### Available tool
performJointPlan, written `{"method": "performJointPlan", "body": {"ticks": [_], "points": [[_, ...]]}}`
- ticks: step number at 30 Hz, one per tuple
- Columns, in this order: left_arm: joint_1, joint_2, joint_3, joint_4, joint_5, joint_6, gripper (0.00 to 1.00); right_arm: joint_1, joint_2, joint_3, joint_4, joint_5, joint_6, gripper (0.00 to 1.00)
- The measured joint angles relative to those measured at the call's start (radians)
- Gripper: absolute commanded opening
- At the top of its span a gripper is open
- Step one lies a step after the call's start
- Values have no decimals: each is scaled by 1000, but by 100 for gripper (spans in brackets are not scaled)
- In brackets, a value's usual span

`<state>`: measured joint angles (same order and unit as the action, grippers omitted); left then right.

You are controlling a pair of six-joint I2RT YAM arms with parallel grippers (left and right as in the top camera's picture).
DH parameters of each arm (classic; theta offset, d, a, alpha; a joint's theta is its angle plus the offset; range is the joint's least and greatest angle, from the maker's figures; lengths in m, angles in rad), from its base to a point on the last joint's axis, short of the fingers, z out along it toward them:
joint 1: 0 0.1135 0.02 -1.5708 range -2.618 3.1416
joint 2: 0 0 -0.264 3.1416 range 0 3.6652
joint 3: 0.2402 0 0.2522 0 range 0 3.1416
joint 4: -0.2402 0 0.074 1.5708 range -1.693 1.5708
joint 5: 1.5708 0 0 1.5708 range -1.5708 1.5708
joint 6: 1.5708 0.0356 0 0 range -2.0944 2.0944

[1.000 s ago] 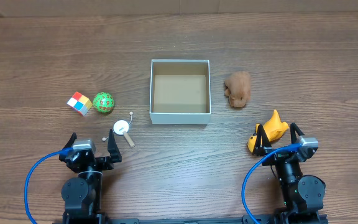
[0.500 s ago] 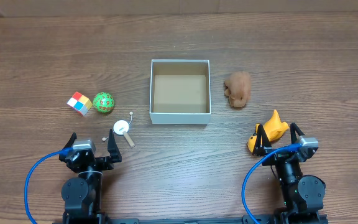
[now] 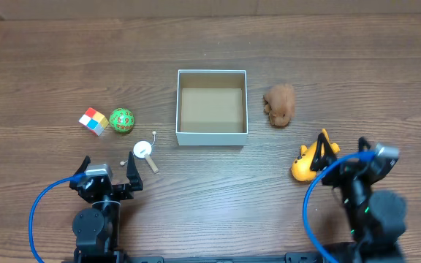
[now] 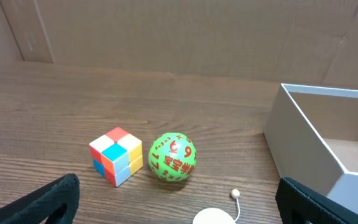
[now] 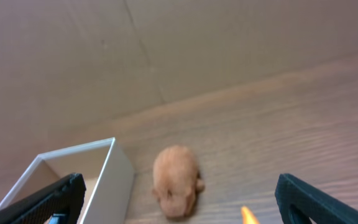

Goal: Pack container
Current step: 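Move the right gripper over the brown plush hamster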

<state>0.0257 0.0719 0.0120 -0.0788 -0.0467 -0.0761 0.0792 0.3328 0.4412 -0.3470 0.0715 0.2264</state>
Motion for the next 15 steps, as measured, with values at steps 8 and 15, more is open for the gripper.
{"method": "performJointPlan", "body": {"ticks": [8, 15], "points": [[0, 0, -3, 1, -1, 0, 100, 0, 626, 669, -451, -18, -68, 100], [0, 0, -3, 2, -3, 0, 100, 0, 989, 962, -542, -105, -73, 100]]}}
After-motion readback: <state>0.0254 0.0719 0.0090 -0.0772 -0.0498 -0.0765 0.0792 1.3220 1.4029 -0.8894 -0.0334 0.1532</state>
